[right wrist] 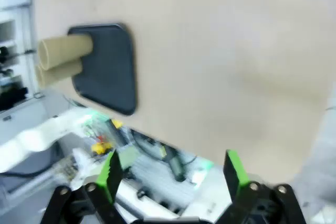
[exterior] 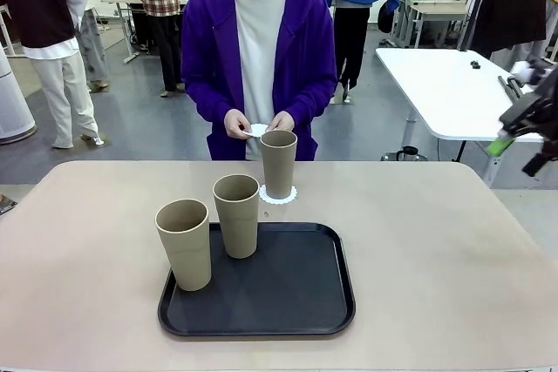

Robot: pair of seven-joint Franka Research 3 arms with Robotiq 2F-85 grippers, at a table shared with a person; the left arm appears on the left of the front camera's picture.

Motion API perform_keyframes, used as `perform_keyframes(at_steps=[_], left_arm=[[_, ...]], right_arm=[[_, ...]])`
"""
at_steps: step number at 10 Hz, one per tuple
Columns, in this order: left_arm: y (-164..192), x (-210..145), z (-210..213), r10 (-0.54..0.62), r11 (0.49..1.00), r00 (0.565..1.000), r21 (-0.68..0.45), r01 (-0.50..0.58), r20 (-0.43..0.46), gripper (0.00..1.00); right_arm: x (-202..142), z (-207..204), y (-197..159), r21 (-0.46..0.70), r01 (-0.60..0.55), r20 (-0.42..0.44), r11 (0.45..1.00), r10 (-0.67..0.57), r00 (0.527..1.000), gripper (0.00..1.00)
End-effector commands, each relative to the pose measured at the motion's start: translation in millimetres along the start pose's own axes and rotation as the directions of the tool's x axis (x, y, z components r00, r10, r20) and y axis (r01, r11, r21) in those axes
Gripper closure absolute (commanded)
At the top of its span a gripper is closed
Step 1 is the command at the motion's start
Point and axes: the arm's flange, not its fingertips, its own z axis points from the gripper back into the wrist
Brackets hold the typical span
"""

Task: Place coasters on the table and set cups on them.
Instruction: Take one Reusable plastic cup from the Flat Tray and place it on a coaster set by the human.

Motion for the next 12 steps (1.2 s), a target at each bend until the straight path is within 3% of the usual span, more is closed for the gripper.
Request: perform_keyframes(at_steps=[1, 3, 5, 6, 9, 12], left_arm=[[-2.7, -0.7, 0.7, -0.01, 1.0, 1.0, -0.008, 0.01, 0.009, 0.0], [-2.7, -0.7, 0.7, -0.01, 1.0, 1.0, -0.008, 0.01, 0.009, 0.0], [-2.7, -0.7, 0.7, -0.01, 1.0, 1.0, -0.008, 0.01, 0.009, 0.0], [-2.7, -0.7, 0.7, -0.01, 1.0, 1.0, -0.008, 0.01, 0.009, 0.0], [-2.7, -0.7, 0.7, -0.01, 1.0, 1.0, -0.008, 0.01, 0.009, 0.0], [-2.7, -0.7, 0.7, -0.01, 1.0, 1.0, -0.008, 0.01, 0.009, 0.0]], right_arm=[[21.2, 32.3, -27.3, 0.213, 0.095, 0.011, 0.972, -0.1, 0.995, 0.0], [12.2, 35.5, -52.9, 0.379, 0.031, 0.053, 0.925, -0.055, 0.997, 0.0], [-4.2, 11.6, -70.7, 0.504, -0.18, 0.219, 0.844, 0.077, 0.973, 0.0], [-10.9, -6.9, -75.6, 0.538, -0.23, 0.269, 0.811, 0.093, 0.959, 0.0], [-34.3, -48.8, -101.0, 0.611, -0.245, 0.317, 0.753, 0.051, 0.947, 0.0], [-49.5, -66.0, -124.5, 0.658, -0.218, 0.327, 0.721, -0.012, 0.945, 0.0]])
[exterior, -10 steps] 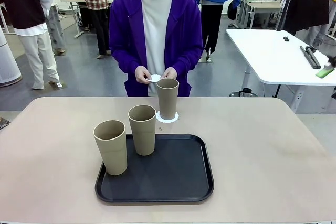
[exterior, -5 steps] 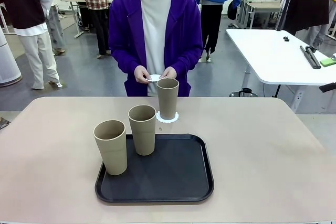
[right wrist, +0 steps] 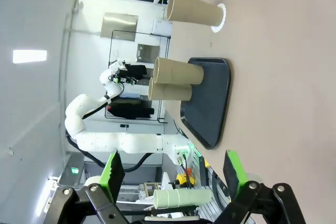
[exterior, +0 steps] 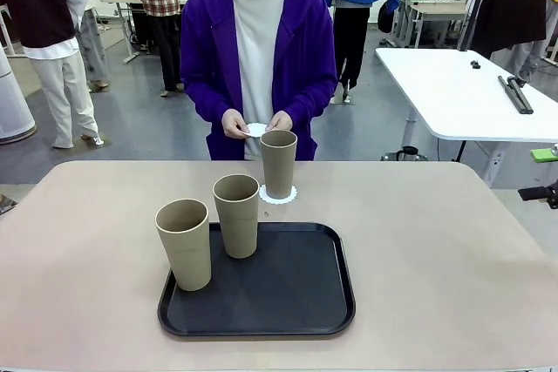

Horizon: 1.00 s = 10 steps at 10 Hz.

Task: Place coasters on the table and set cups on them.
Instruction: Take one Reusable plastic cup from the Flat Tray and place it on a coaster set by the human.

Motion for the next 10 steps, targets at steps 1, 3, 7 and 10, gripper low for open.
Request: perform_keyframes(at_steps=[1, 3, 7, 10], left_arm=[[-2.6, -0.8, 0.8, -0.01, 1.0, 1.0, -0.008, 0.01, 0.009, 0.0], [-2.6, -0.8, 0.8, -0.01, 1.0, 1.0, -0.008, 0.01, 0.009, 0.0], [-2.6, -0.8, 0.8, -0.01, 1.0, 1.0, -0.008, 0.01, 0.009, 0.0], [-2.6, -0.8, 0.8, -0.01, 1.0, 1.0, -0.008, 0.01, 0.009, 0.0]], right_arm=[[-1.2, 0.7, 0.1, 0.038, -0.004, 0.062, 0.999, 0.001, 0.998, 0.0], [1.4, -1.6, 0.8, 0.008, 0.018, 0.118, 1.0, -0.019, 0.993, 0.0], [3.9, 7.0, -2.2, 0.011, 0.004, 0.087, 1.0, -0.005, 0.996, 0.0], [3.9, 7.0, -2.2, 0.011, 0.004, 0.087, 1.0, -0.005, 0.996, 0.0]])
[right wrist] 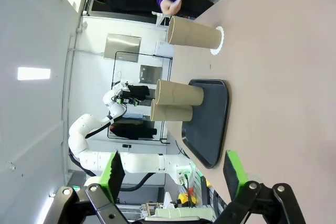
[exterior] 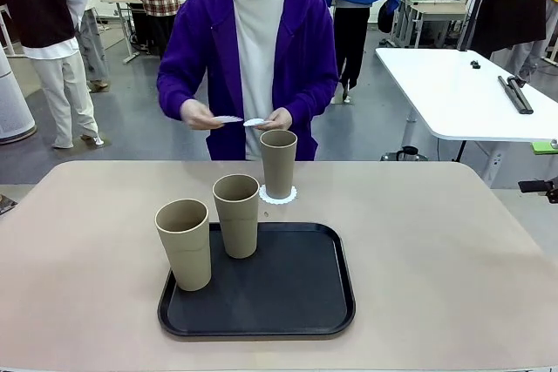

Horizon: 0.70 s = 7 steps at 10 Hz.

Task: Place coasters on the table and set cups on them.
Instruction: Take one Reusable plastic cup from the Flat Tray and place it on a coaster set by the human.

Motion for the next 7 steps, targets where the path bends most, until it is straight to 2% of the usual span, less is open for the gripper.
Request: perform_keyframes(at_steps=[1, 7], left_arm=[[-2.6, -0.8, 0.8, -0.01, 1.0, 1.0, -0.008, 0.01, 0.009, 0.0], [-2.6, -0.8, 0.8, -0.01, 1.0, 1.0, -0.008, 0.01, 0.009, 0.0]], right_arm=[[-2.2, 2.2, 0.7, 0.001, -0.001, -0.014, 1.0, 0.001, 1.0, 0.0], [-2.2, 2.2, 0.7, 0.001, -0.001, -0.014, 1.0, 0.001, 1.0, 0.0]])
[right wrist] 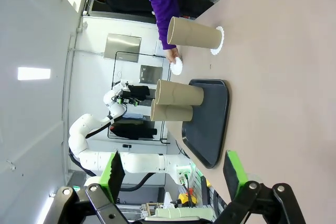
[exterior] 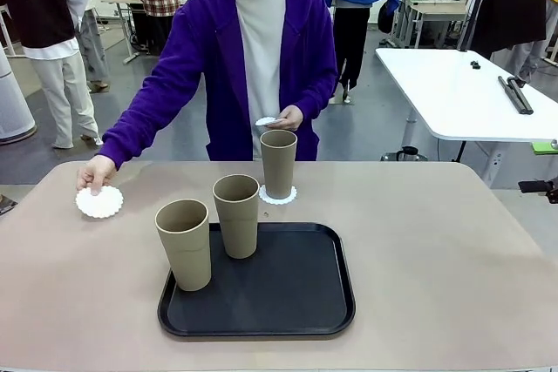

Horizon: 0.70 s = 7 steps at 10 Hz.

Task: Place coasters on the table and set cups on them.
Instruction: Take one Reusable plastic cup from the Flat Tray and place it on a coaster set by the human.

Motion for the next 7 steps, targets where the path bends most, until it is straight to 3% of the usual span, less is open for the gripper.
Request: perform_keyframes(at_steps=[1, 7], left_arm=[[-2.6, -0.8, 0.8, -0.01, 1.0, 1.0, -0.008, 0.01, 0.009, 0.0], [-2.6, -0.8, 0.8, -0.01, 1.0, 1.0, -0.008, 0.01, 0.009, 0.0]], right_arm=[[-2.0, 1.7, 0.7, 0.0, -0.001, -0.015, 1.0, 0.001, 1.0, 0.0], [-2.0, 1.7, 0.7, 0.0, -0.001, -0.015, 1.0, 0.001, 1.0, 0.0]])
